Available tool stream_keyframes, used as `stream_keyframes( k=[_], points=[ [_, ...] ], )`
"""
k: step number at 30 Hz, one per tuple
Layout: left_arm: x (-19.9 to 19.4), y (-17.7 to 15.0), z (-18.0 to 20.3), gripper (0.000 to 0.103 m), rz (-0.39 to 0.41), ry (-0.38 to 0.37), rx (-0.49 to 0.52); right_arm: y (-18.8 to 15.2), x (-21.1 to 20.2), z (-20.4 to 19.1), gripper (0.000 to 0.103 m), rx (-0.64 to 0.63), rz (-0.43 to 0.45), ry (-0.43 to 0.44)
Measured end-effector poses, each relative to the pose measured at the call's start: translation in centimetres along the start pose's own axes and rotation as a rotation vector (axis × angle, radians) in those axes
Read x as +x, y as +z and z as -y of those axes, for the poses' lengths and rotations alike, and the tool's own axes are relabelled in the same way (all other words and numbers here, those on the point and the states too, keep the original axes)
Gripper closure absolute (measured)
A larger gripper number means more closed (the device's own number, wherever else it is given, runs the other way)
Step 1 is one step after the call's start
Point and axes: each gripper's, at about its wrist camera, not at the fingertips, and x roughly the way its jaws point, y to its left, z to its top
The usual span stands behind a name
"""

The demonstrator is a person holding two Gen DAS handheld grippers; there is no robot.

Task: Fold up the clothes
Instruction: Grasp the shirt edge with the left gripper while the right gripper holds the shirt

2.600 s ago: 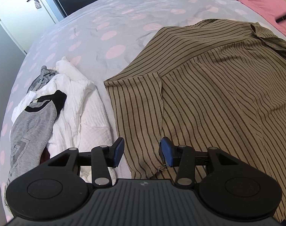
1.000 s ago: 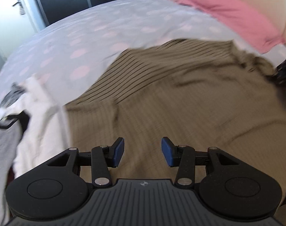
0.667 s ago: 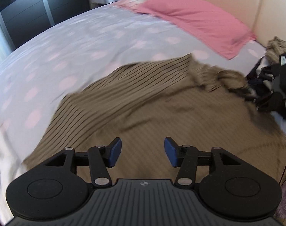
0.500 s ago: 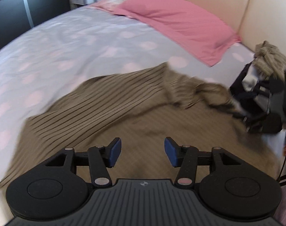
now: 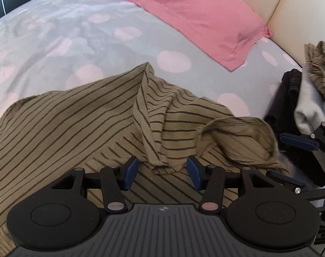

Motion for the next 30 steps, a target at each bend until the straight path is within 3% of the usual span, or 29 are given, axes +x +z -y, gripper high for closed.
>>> stream_keyframes(
  k=[2,4,6,10,13,16,23,24,27,30],
  points=[
    [0.5,0.6,-0.3,0.087,-0.020,-0.002,0.003,0.3,0.5,-0.2,0.069,-0.009,0.020,-0.014],
    [0.7,1.4,-0.4,0.099,-0.031,0.010,0.032,0.5,0.7,0.2,0.090,0.020,0.028,-0.014],
    [0.5,2.8,-0.3,0.101,-0.025,0.024,0.074,0.7,0.8,1.0,0.097,0.083,0.031,-0.012],
    [-1.5,7.4,-0.1,0.101,0.055,0.053,0.101,0.8,0.4,2.0,0.099,0.191,0.066,-0.071],
    [-3.0,11.0,0.5,0.101,0.115,0.048,0.113,0.9,-0.3,2.5,0.100,0.258,0.110,-0.143],
    [-3.0,13.1,1.4,0.101,0.123,0.062,0.142,0.8,-0.6,2.7,0.100,0.300,0.153,-0.185],
    [-1.3,14.6,2.5,0.101,0.117,0.049,0.142,1.3,-0.2,2.3,0.099,0.302,0.146,-0.254],
    [-1.0,14.7,2.7,0.101,0.120,0.043,0.137,1.3,-0.3,2.0,0.096,0.296,0.151,-0.270],
    [-0.5,15.3,3.0,0.101,0.137,0.021,0.115,1.5,-0.8,1.1,0.072,0.280,0.197,-0.311],
    [0.5,16.0,3.8,0.101,0.140,0.024,0.118,2.0,-1.0,0.5,0.073,0.257,0.219,-0.282]
  ],
)
